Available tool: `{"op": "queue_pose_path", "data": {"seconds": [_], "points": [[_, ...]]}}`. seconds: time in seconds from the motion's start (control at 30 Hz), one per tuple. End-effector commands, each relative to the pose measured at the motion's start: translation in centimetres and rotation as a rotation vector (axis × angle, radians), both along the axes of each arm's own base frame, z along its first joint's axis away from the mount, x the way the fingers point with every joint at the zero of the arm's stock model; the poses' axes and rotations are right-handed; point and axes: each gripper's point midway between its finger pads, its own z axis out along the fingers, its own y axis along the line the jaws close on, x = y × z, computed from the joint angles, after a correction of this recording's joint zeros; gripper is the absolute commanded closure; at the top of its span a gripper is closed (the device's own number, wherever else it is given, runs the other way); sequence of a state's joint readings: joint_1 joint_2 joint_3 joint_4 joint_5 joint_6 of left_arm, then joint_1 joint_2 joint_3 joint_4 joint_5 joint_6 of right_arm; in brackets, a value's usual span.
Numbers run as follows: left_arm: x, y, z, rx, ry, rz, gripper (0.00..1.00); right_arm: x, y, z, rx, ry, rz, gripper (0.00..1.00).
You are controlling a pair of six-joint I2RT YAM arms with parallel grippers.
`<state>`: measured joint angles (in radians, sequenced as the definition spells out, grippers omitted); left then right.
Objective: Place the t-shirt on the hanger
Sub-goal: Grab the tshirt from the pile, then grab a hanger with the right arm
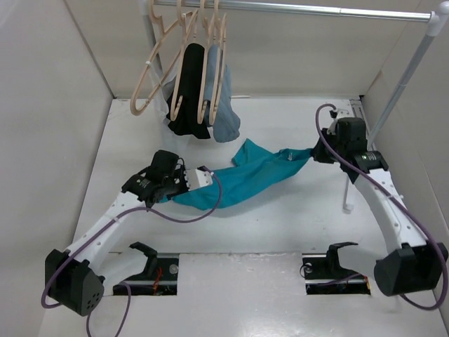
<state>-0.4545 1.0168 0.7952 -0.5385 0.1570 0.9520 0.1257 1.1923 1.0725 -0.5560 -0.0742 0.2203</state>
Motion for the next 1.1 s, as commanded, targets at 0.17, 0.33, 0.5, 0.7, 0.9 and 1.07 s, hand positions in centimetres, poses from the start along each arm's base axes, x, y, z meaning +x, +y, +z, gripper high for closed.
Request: {"op": "queue_pose_path", "data": {"seconds": [0.17,0.33,0.5,0.7,0.9,1.07], "points": [[0.8,2.1,-0.6,0.1,0.014,0.056,1.0,-5.1,-3.6,-0.6,0.042,0.104,-0.167,1.0],[-4.3,4.3,-6.0,0.286,0.216,-0.132,1.0,-6.4,-5.5,-5.3,0.109,0.226,-0.255,0.8],[-4.8,3.7,-7.4,0.239,0.205,-0.057,0.56,-4.9,-6.3,-4.1,0.024,0.174,-0.27,0.11],[-1.9,0.8,-4.1,0.04,0.128,0.085,0.4,-2.0,-1.7,-0.9,-0.254,0.125,-0.036,0.04],[-1.0,-0.2,-0.1,-0.124,0.027,0.191,0.3,-0.3,7.5,3.2,-0.222,-0.1,0.376,0.0],[0.3,-0.2,5.4,-0.399,-0.159,0.386,0.0,-1.4,9.6,8.2,-0.295,-0.226,0.422,0.0]]}}
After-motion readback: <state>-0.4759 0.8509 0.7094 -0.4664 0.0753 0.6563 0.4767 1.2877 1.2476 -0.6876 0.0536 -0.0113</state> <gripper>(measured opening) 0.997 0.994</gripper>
